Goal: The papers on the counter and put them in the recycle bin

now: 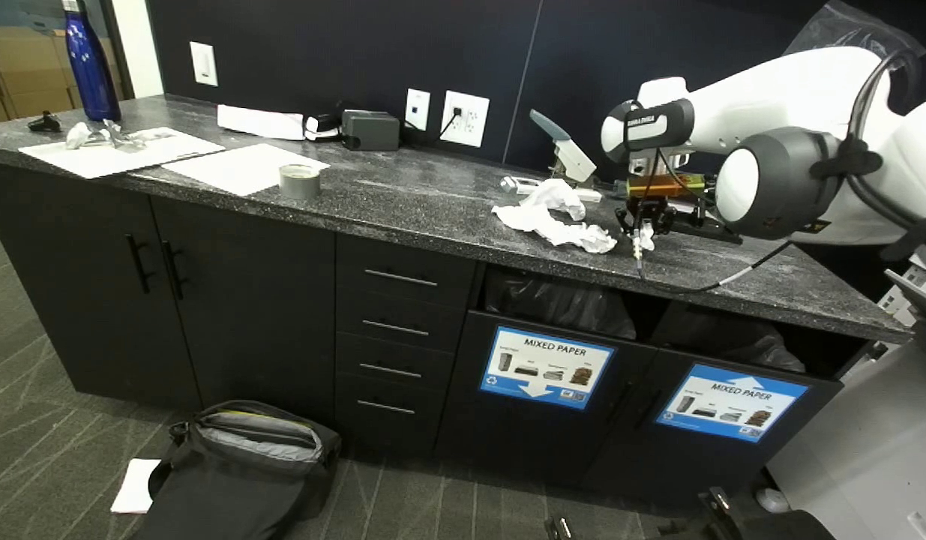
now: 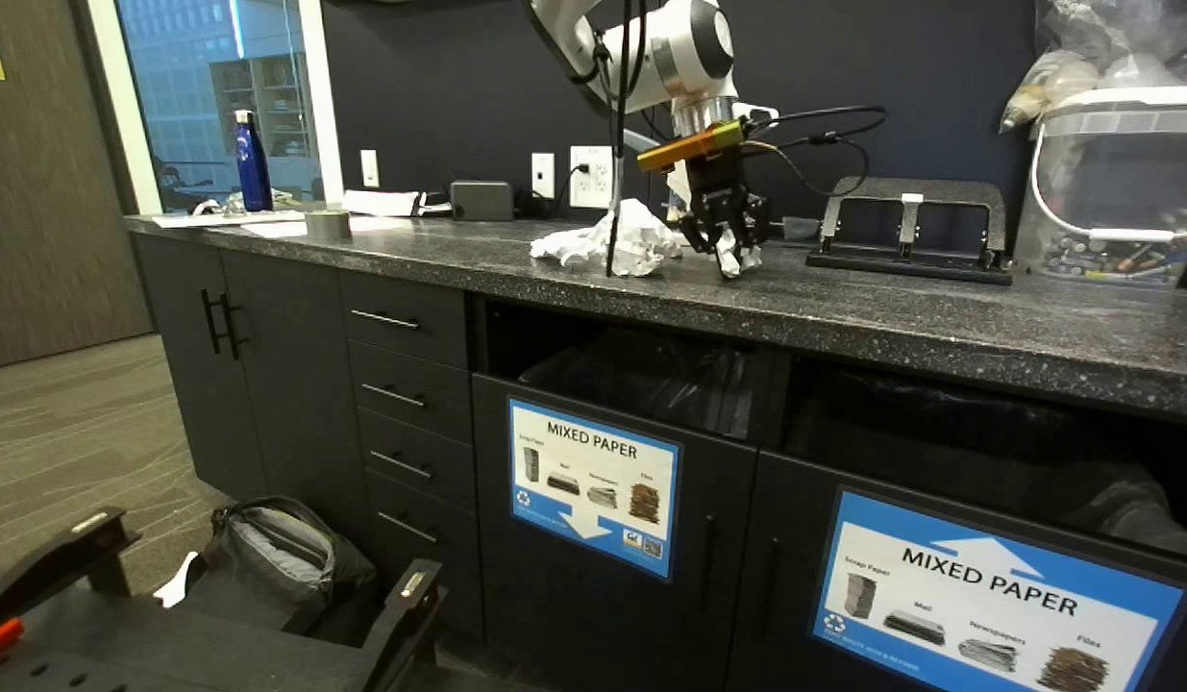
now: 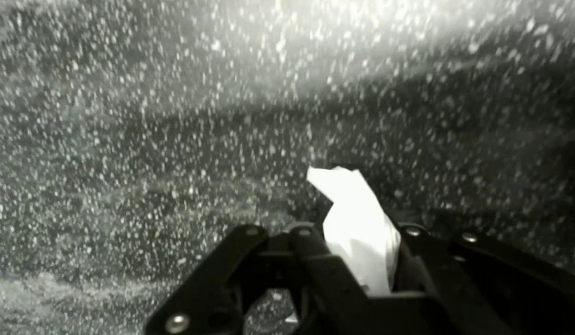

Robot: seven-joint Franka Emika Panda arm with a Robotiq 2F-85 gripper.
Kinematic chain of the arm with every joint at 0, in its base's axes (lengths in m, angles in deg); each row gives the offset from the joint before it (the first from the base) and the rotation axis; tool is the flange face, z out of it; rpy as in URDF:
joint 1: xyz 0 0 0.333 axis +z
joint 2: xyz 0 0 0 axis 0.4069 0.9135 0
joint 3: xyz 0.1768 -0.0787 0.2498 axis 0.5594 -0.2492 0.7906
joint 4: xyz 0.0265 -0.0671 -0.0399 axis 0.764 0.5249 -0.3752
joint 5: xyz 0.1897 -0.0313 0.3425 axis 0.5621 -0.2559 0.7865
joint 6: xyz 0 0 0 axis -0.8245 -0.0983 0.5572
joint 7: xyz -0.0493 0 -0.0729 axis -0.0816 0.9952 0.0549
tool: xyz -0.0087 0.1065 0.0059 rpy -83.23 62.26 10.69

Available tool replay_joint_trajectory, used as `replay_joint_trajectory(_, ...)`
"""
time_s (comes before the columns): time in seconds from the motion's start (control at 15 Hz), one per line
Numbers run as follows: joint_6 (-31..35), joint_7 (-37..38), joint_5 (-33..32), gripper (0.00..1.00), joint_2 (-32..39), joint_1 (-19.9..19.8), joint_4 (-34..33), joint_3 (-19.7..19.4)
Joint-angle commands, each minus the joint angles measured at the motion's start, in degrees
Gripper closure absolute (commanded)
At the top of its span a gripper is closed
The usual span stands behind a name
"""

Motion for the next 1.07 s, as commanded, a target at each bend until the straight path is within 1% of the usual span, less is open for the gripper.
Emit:
replay_joint_trajectory(0.0, -6.04, -0.64, 1.27, 0.86, -8.47, 1.23, 12.34, 1.43)
replay_joint_trajectory(0.4, -5.58, -1.18, 3.14, 0.86, -18.02, 0.81, 27.87, 3.15)
replay_joint_trajectory(0.53, -5.83, -2.66, 4.02, 0.86, -21.17, 0.50, 33.17, 3.58)
replay_joint_trajectory(1.0, -2.64, -8.74, 7.43, 0.86, -31.95, -0.75, 51.91, 5.15)
